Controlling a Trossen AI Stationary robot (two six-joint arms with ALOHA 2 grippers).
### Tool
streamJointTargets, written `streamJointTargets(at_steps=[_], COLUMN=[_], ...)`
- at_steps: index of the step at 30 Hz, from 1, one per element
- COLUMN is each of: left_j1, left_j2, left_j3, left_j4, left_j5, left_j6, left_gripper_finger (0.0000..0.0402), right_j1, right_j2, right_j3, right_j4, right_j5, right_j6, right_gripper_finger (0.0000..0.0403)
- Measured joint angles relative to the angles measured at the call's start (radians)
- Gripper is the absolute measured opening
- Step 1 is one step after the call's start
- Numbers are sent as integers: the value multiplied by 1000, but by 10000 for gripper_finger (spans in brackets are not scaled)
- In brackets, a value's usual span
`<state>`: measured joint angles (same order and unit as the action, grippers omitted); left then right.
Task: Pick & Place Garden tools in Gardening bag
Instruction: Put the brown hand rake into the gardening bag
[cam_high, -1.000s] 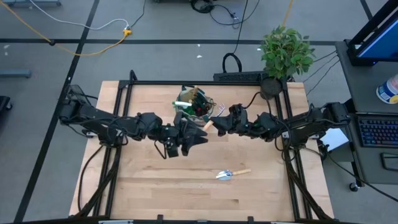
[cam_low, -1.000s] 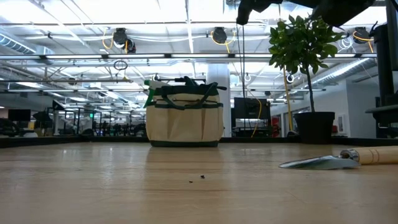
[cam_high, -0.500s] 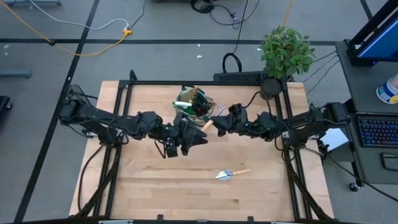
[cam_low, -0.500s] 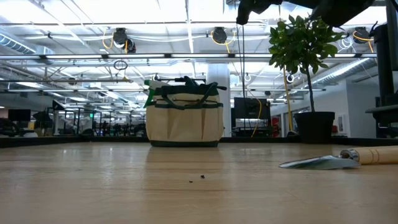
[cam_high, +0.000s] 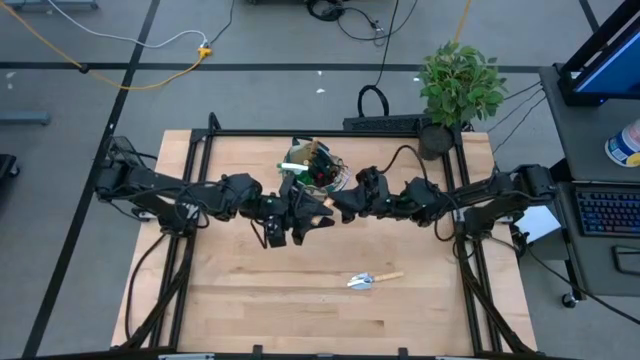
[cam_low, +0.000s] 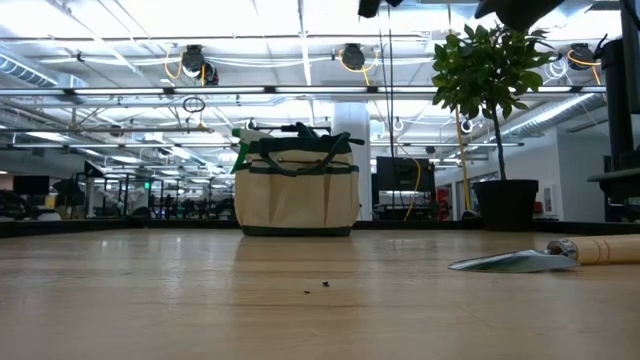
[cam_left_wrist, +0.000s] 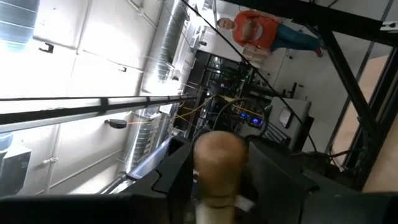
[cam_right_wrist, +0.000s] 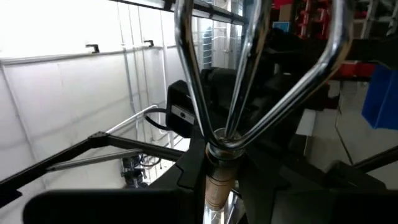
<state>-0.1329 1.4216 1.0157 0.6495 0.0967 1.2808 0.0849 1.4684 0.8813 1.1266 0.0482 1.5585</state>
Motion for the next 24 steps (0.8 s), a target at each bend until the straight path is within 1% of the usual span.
streamJointTargets(at_steps=[5,8,17,21,24], left_j1=[-2,-4,-24,-35,-40], left_j2=[0,0,0,0,0], left_j3=[0,0,0,0,0], left_j4=[3,-5,-12,-13,-17], left_j5=[0,-8,-16,-32,-55], left_j6=[-3,-6,-6,1,-14], left_gripper_finger=[161,150,57,54,62], right_j1=[0,0,-3,-3,-3], right_j2=[51,68,68,68,68], right_j3=[25,38,38,38,38], right_j4=[7,19,21,21,20], right_j5=[-27,-38,-50,-52,-51], right_j6=[45,53,43,40,36], right_gripper_finger=[59,59,59,59,59])
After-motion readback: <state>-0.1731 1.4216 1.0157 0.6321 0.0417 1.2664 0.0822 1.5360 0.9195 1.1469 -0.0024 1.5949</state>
